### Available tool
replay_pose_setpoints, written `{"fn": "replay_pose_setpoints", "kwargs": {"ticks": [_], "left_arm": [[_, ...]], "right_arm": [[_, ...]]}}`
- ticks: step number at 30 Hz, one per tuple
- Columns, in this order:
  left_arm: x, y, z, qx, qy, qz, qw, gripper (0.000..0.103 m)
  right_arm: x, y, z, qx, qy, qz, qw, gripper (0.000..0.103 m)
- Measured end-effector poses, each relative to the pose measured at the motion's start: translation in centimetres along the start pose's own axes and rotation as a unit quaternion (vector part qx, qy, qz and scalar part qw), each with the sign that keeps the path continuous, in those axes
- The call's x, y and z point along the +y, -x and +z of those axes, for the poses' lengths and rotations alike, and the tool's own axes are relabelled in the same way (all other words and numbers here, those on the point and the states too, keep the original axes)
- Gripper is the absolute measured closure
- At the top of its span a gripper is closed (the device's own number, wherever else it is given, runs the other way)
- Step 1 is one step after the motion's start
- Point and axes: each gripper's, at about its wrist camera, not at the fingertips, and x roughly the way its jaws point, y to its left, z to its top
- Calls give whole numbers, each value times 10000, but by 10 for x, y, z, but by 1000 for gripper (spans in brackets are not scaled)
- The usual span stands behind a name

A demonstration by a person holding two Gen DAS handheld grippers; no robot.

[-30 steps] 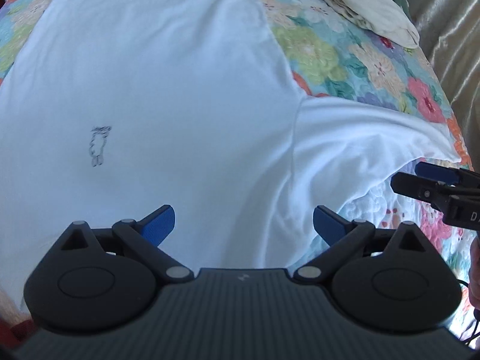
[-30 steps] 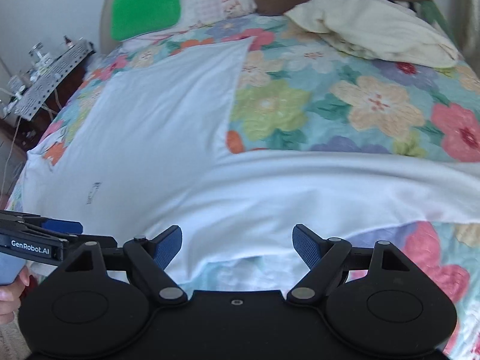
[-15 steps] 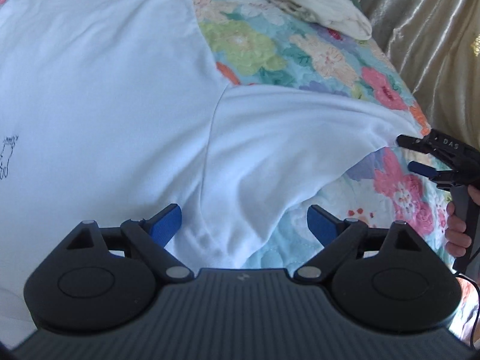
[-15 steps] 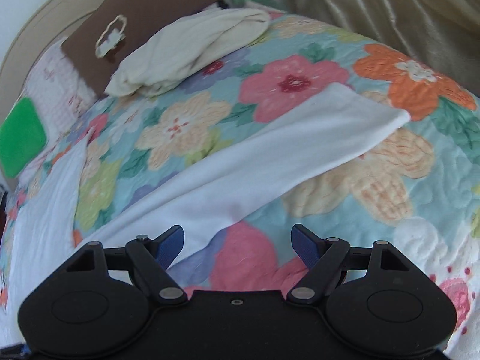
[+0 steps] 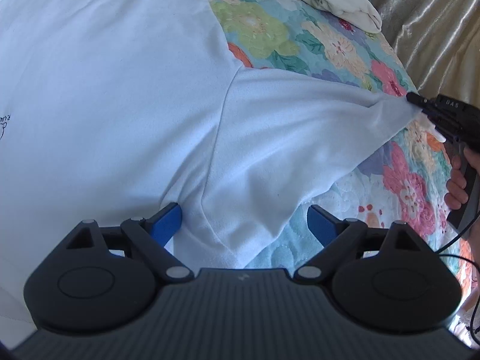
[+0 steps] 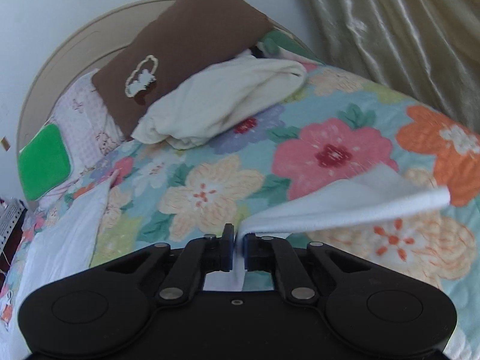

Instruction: Fold clothes

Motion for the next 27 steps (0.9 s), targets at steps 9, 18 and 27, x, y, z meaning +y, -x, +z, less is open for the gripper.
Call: {"fn": "replay_pose_setpoints", "kwargs": {"ticks": [9, 18, 27], "left_arm": [[-3, 45, 4, -457, -270, 445, 9976, 22], [99, 176, 28, -1911, 555, 587, 9782, 15], [229, 174, -6, -1975, 2935, -488, 9341, 13]], "right_arm": [[144, 19, 1, 720, 427, 1966, 9769, 97], [290, 12, -26, 1423, 1508, 3298, 9210, 97], [372, -12, -93, 1984, 1930, 3859, 8800, 97]]}}
